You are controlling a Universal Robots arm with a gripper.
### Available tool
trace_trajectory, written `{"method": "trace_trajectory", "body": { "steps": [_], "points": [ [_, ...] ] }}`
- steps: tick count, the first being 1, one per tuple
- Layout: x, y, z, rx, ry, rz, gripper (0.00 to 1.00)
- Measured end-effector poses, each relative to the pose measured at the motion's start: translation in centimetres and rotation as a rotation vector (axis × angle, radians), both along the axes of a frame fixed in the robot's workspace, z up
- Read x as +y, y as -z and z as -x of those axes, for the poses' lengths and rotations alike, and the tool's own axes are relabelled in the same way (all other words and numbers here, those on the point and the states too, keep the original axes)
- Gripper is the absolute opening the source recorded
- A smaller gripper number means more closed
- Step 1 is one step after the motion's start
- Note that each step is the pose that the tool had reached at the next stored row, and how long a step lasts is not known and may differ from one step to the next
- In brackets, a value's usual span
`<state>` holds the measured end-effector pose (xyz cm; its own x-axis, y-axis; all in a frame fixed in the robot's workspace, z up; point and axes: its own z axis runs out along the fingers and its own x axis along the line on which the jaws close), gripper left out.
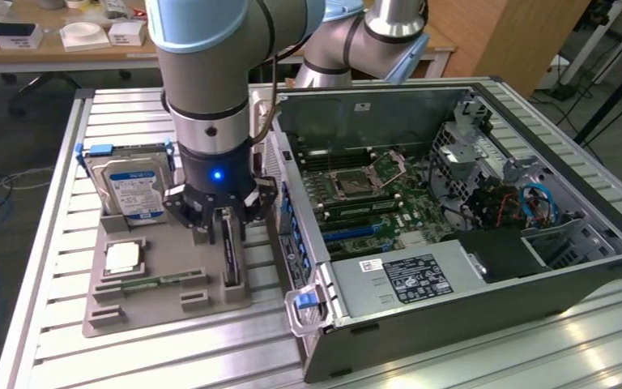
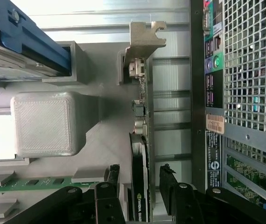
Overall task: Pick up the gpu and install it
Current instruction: 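Pick up the gpu and move the gpu toward the slot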
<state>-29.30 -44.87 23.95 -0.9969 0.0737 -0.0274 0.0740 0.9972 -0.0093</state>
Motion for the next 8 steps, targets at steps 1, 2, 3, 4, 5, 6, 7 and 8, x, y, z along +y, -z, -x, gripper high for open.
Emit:
{"method": "trace_trajectory", "body": {
  "steps": [1, 2, 3, 4, 5, 6, 7, 8],
  "points": [
    [-0.01, 0.11, 0.0, 0.0, 0.0, 0.0, 0.47],
    [-0.01, 0.22, 0.01, 0.0, 0.0, 0.0, 0.47],
    [-0.03, 0.31, 0.02, 0.0001, 0.0, 0.0, 0.47],
    [-0.03, 0.41, 0.02, 0.0, 0.0, 0.0, 0.47],
    [-0.04, 0.49, 0.03, 0.0, 0.0, 0.0, 0.47],
    [-0.04, 0.5, 0.03, 0.0001, 0.0, 0.0001, 0.47],
    [-0.04, 0.5, 0.03, 0.0002, 0.0, 0.0001, 0.47],
    [-0.04, 0.5, 0.03, 0.0002, 0.0, 0.0002, 0.47]
  ]
}}
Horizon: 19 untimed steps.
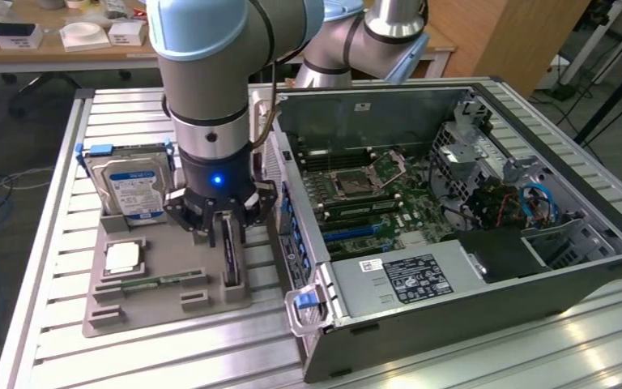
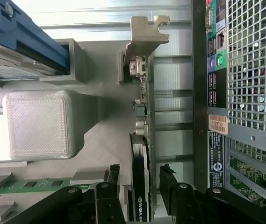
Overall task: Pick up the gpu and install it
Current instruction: 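Pick up the gpu and move the gpu toward the slot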
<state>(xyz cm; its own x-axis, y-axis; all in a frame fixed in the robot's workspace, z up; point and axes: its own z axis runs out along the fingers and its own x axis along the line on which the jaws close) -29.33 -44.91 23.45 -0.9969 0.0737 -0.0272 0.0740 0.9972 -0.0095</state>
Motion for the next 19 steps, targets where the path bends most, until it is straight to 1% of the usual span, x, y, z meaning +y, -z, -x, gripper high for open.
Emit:
{"method": "trace_trajectory", "body": {
  "steps": [4, 6, 7, 14, 15, 19],
  "points": [
    [0.0, 0.01, 0.0, -0.0001, 0.0, -0.0001, 0.47],
    [0.0, 0.01, 0.0, -0.0001, 0.0, -0.0001, 0.45],
    [0.0, 0.01, 0.0, -0.0001, 0.0, -0.0001, 0.39],
    [0.0, 0.01, 0.0, -0.0001, 0.0, -0.0001, 0.38],
    [0.0, 0.01, 0.0, -0.0001, 0.0, -0.0001, 0.31],
    [0.0, 0.02, -0.14, -0.0003, 0.0, -0.0003, 0.31]
  ]
}}
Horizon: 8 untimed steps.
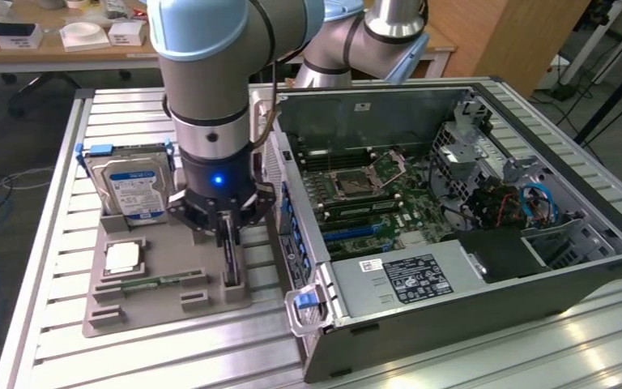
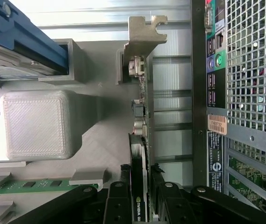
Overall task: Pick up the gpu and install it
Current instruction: 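Pick up the gpu and move the gpu toward the slot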
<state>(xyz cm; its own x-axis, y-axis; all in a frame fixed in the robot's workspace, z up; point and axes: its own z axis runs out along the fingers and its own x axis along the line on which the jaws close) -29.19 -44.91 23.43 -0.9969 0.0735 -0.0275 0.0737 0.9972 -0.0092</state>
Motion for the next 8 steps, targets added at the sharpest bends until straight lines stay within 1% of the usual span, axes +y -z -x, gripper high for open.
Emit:
{"method": "trace_trajectory", "body": {
  "steps": [8],
  "points": [
    [0.0, -0.01, -0.09, 0.0004, 0.0, 0.0003, 0.31]
  ]
}}
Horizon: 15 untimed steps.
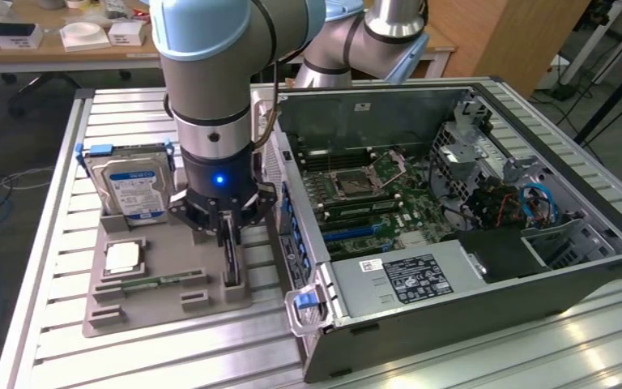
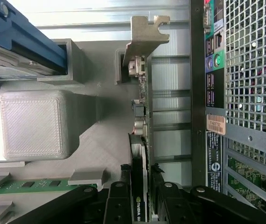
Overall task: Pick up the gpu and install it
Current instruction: 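Pick up the gpu and move the gpu toward the slot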
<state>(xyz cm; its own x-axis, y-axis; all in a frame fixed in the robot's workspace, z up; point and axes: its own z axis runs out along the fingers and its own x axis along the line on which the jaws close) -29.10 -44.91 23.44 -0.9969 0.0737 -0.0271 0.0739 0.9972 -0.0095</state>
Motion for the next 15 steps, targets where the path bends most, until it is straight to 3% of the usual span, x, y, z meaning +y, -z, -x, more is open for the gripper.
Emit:
{"method": "trace_trajectory", "body": {
  "steps": [3, 15],
  "points": [
    [0.0, 0.0, -0.01, -0.0002, 0.0, 0.0, 0.26],
    [0.0, 0.0, -0.01, -0.0002, 0.0, -0.0001, 0.26]
  ]
}}
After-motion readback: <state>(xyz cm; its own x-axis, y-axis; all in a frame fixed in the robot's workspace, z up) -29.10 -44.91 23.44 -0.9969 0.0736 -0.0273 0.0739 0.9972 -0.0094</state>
